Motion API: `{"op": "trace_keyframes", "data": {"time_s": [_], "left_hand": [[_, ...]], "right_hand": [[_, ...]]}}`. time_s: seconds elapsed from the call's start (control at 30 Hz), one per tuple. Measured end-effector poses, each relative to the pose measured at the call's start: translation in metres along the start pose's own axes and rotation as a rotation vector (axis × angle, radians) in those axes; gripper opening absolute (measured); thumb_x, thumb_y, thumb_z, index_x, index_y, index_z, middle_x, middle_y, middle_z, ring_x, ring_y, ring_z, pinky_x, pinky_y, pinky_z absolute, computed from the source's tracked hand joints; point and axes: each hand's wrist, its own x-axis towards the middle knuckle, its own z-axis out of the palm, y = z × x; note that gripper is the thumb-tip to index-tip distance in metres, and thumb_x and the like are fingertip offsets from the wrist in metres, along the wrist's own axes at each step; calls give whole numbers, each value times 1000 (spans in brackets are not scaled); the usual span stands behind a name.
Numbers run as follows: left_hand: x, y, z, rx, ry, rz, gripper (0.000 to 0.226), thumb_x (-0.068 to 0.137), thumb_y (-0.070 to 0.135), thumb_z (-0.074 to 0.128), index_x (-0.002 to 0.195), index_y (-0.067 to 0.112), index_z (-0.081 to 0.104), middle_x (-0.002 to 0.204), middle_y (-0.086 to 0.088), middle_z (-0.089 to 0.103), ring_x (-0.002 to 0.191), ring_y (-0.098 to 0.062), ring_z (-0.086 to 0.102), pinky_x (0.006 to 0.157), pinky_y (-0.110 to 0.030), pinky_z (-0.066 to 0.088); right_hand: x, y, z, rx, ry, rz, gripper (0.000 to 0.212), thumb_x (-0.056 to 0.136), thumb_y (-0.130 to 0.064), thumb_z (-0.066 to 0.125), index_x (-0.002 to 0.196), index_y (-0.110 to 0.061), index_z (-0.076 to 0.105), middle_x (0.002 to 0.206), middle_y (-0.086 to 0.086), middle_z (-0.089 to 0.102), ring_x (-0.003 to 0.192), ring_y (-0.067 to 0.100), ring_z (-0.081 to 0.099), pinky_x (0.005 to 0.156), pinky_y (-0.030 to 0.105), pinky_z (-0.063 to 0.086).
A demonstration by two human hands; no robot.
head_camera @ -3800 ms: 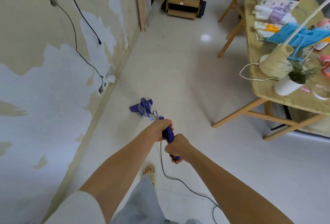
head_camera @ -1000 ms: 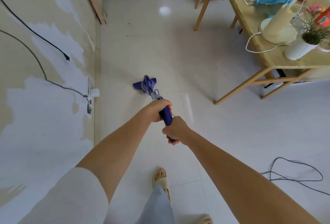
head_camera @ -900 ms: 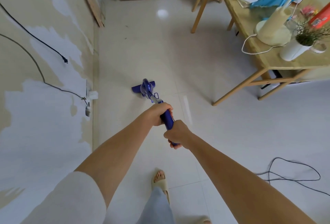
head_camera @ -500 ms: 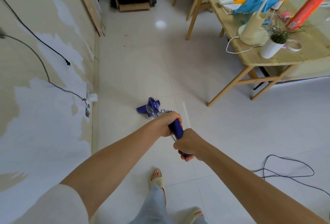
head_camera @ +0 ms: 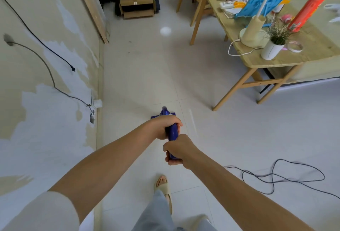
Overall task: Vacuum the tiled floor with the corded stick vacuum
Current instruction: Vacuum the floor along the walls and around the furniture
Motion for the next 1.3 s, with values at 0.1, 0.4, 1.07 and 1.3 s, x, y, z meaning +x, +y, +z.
{"op": "trace_keyframes", "data": {"time_s": [0.1,0.4,1.07,1.3], "left_hand": [[13,12,-12,-6,13,16,7,85,5,61,84,4,54,59,-7,56,51,-15,56,46,-21,51],[53,35,21,-47,3,122,22,86,4,51,65,5,47,62,-11,53,60,-21,52,67,-29,50],[-3,-56,208,100,-231,16,16,82,1,53,66,5,50,56,-6,54,62,-15,52,72,-23,48],[11,-55,198,190,-157,10,21,85,0,52,65,9,47,53,-4,49,52,-13,48,58,-24,46]], "right_hand": [[22,-8,8,-10,39,13,31,87,0,57,112,-6,39,79,7,54,52,11,57,44,19,50],[56,-15,-39,-243,214,17,18,84,1,45,101,-6,42,74,9,50,43,15,49,41,24,41],[-80,127,-138,5,264,10,30,86,0,48,115,-2,43,72,10,54,45,14,53,43,22,43],[-52,133,-114,156,240,-7,35,87,-2,48,121,-5,38,83,11,56,44,12,54,40,21,45]]}}
